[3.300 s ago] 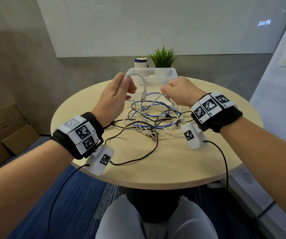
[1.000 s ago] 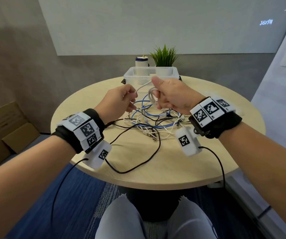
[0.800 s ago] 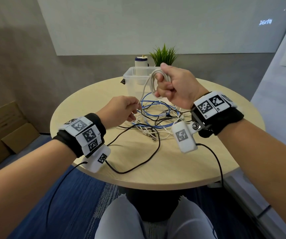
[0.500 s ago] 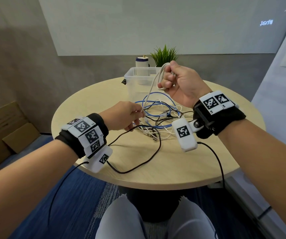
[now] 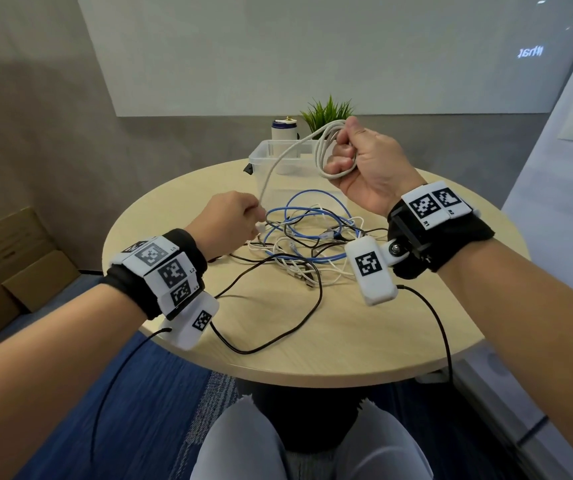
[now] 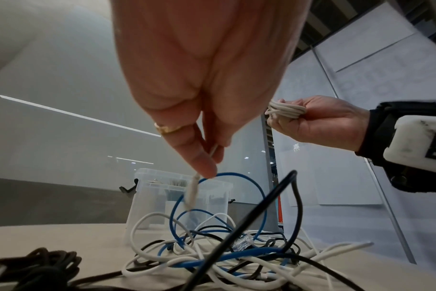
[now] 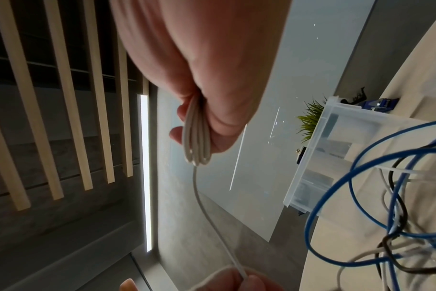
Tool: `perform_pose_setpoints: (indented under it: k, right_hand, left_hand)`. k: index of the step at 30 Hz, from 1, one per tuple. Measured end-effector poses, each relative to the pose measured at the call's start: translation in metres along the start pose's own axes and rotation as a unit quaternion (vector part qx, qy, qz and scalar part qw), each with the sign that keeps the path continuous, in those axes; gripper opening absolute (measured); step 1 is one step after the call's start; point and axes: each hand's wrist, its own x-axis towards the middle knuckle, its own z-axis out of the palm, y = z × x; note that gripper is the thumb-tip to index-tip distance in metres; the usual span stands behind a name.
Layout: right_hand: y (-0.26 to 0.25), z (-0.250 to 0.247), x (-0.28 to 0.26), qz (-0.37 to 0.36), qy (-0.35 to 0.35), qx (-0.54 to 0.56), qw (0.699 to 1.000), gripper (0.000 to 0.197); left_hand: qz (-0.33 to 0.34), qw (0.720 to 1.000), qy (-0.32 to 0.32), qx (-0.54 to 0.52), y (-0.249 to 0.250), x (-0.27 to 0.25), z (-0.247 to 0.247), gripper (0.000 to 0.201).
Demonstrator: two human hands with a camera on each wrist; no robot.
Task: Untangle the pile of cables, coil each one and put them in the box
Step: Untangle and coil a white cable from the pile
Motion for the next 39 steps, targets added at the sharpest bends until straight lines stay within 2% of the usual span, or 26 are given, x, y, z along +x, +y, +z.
perform_pose_setpoints:
  k: [4,8,14,18,22,27,30,33,35,37,39]
  right_hand:
    - [-0.002,-0.001,0.001,-0.001,0.003,0.030,1.000,0.039]
    - [0.000,-0.003,-0.001,0.020,-0.009,-0.007,1.000,0.040]
    - [0.015,0.000,-0.005,0.078,-0.073,-0.090,0.990,0.034]
    - [0.024,0.000,-0.006,0.084,-0.101,-0.150,0.980,0.032]
    - [0.025,-0.002,-0.005,0.081,-0.089,-0.172,0.978,0.029]
    - [0.032,-0.002,-0.005,0.092,-0.105,-0.164,0.976,0.030]
    - [0.038,-0.003,-0.002,0.099,-0.103,-0.169,0.975,0.025]
    - [0.039,-0.003,0.001,0.084,-0.080,-0.177,0.977,0.021]
    - [0.038,-0.003,0.002,0.070,-0.069,-0.176,0.979,0.020]
    - [0.038,-0.004,0.003,0.063,-0.073,-0.174,0.980,0.021]
    - [0.040,-0.007,0.004,0.061,-0.082,-0.174,0.979,0.024]
  left_hand:
    - [-0.041,0.995,0.038,-0.086,-0.004,0.004,-0.001,0.018]
    - [-0.079,0.973,0.066,-0.206,-0.008,0.007,-0.002,0.017]
    - [-0.084,0.895,0.101,-0.425,0.010,0.002,0.001,0.006]
    - [-0.071,0.860,0.102,-0.496,0.021,0.002,0.001,0.012]
    - [-0.069,0.852,0.087,-0.511,0.025,0.001,0.001,0.011]
    - [-0.061,0.840,0.053,-0.536,0.029,-0.003,0.004,0.011]
    - [-0.049,0.844,0.023,-0.534,0.033,-0.004,0.005,0.011]
    - [-0.071,0.837,-0.018,-0.543,0.035,-0.003,0.004,0.008]
    - [-0.089,0.831,-0.049,-0.547,0.037,-0.002,0.003,0.018]
    - [-0.084,0.836,-0.078,-0.536,0.040,-0.003,0.001,0.028]
    - [-0.071,0.848,-0.093,-0.517,0.043,-0.006,0.002,0.021]
